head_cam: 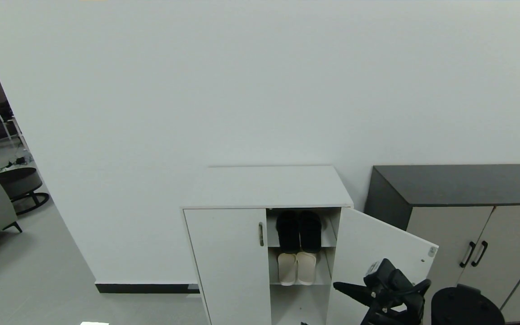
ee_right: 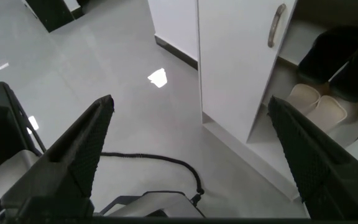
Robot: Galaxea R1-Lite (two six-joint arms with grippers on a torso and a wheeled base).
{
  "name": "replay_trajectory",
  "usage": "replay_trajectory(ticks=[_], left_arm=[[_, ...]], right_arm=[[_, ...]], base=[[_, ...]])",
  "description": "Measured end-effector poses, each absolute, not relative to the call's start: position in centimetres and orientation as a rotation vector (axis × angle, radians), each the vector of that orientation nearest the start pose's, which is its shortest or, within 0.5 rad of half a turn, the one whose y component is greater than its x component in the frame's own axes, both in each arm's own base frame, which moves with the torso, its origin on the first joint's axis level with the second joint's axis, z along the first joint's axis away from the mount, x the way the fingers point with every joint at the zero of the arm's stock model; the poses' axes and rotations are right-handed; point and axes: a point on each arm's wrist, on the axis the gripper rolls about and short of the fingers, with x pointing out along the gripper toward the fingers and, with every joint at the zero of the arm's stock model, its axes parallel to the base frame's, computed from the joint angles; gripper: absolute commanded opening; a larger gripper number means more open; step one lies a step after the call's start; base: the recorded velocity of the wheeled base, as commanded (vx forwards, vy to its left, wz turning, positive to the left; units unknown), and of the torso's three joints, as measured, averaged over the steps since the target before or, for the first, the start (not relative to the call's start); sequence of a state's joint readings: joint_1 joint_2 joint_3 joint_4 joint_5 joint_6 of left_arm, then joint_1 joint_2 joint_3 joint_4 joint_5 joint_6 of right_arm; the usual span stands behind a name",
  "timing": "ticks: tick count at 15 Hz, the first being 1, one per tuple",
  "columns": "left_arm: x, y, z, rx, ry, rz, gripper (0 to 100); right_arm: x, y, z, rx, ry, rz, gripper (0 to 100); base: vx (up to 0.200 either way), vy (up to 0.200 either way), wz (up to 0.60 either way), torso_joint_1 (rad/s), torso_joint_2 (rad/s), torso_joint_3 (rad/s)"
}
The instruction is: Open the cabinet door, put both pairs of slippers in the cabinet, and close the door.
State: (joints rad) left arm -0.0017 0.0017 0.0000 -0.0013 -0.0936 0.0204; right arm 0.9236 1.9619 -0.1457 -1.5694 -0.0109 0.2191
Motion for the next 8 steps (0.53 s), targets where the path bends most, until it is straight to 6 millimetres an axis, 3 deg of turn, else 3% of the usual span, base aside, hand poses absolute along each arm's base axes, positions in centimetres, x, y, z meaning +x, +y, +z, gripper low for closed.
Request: replay_trajectory(ticks=[7,8], left_arm=[[-2.28,-0.21,7.56,0.021,-0.001,-0.095,0],[-2.28,-0.21,7.56,0.021,-0.001,-0.095,0]], right_arm=[[14.87,19.58,6.65,0.075,0.305,0.872,100],[14.85,19.57,6.66,0.075,0.305,0.872,100]], base=[[0.000,0.000,0.00,0.000,0.00,0.000],[-0.200,0.000,0.00,0.002,0.00,0.007]])
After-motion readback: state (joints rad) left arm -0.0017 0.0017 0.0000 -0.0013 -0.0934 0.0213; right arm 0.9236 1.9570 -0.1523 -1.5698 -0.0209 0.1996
